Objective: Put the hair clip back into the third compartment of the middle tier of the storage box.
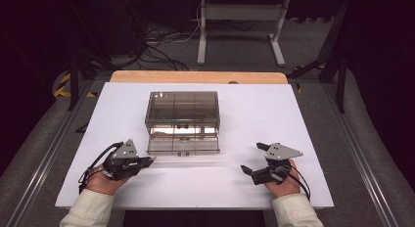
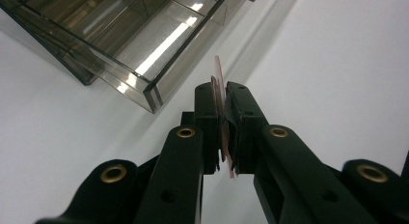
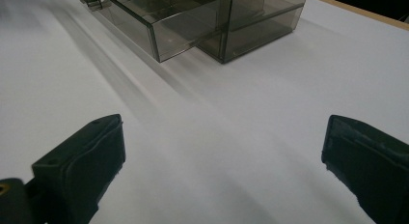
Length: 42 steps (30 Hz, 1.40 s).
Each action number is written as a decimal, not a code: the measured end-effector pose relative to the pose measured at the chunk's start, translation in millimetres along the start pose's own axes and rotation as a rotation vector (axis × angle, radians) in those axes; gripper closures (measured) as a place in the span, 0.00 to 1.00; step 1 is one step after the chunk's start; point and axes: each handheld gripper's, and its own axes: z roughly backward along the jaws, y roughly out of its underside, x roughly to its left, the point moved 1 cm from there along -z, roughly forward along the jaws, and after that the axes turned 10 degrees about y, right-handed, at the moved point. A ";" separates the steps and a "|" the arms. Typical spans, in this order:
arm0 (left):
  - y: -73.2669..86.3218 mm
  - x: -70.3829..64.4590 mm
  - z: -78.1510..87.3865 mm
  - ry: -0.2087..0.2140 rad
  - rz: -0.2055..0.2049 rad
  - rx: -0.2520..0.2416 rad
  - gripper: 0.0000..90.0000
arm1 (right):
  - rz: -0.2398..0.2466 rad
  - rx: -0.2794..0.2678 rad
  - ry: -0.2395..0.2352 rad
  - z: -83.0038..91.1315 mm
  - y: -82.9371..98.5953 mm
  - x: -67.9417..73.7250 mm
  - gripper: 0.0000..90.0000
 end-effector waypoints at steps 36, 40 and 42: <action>-69.6 -7.3 -11.0 0.024 -0.055 -0.061 0.93 | 0.011 -0.010 -0.011 0.7 -0.6 1.6 0.02; -74.7 -8.2 -14.3 0.025 -0.060 -0.062 0.93 | 0.012 -0.011 -0.012 0.7 -0.5 1.6 0.02; -78.0 -8.4 -16.9 0.029 -0.061 -0.062 0.93 | 0.012 -0.010 -0.011 0.7 -0.5 1.6 0.02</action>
